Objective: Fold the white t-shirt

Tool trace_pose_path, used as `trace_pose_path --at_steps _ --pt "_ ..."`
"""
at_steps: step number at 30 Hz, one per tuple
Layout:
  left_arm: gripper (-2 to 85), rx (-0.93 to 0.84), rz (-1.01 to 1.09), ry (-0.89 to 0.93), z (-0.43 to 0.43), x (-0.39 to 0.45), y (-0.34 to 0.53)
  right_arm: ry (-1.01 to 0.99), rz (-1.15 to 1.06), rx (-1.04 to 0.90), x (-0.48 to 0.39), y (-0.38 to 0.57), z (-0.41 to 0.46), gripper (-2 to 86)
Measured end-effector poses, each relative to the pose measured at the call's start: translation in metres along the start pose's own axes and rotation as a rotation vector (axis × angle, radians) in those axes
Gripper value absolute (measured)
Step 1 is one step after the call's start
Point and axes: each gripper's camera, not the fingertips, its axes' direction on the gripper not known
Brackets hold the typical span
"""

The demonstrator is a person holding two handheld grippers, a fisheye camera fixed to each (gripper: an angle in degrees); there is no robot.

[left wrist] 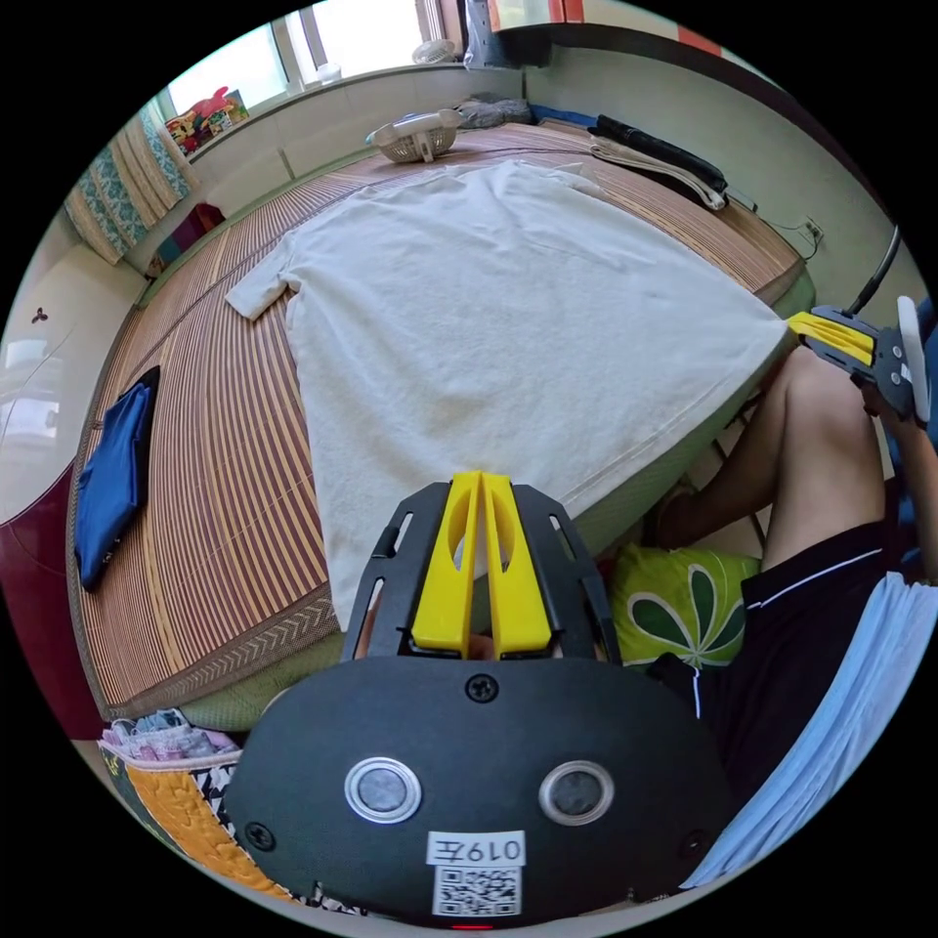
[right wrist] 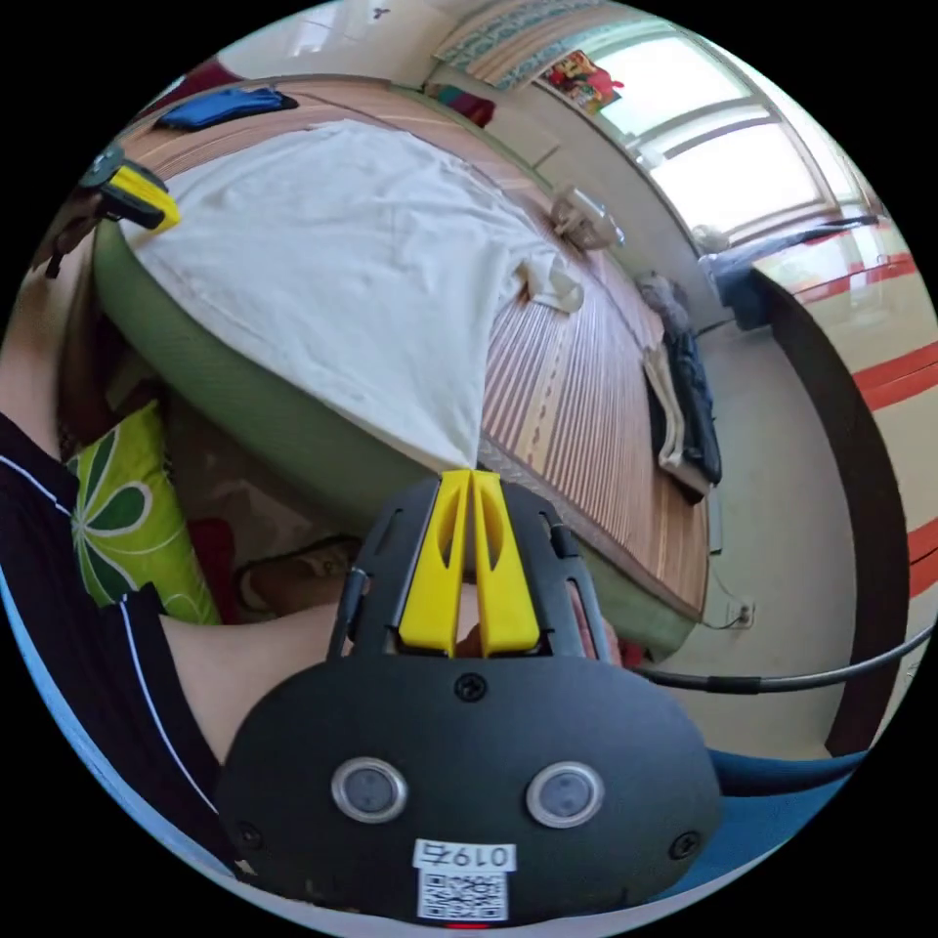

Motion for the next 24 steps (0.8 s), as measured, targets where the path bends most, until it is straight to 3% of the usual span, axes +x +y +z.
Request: trace_pose_path --at_steps 8,15,19,24 --pt "1.1 0.014 0.003 0.000 0.002 -0.001 0.004 -0.120 0.046 -0.028 0.042 0.009 0.035 2.8" --pt "1.1 0.028 -0.009 -0.003 0.005 -0.001 0.007 -0.461 0.443 0.092 0.158 0.026 0.061 6.5" --pt "1.1 0.027 -0.007 -0.007 0.007 -0.001 0.007 -0.501 0.428 0.025 0.172 0.011 0.094 7.6" --pt "1.1 0.027 -0.016 0.003 0.009 -0.003 0.008 -0.590 0.465 0.039 0.198 0.012 0.114 0.2"
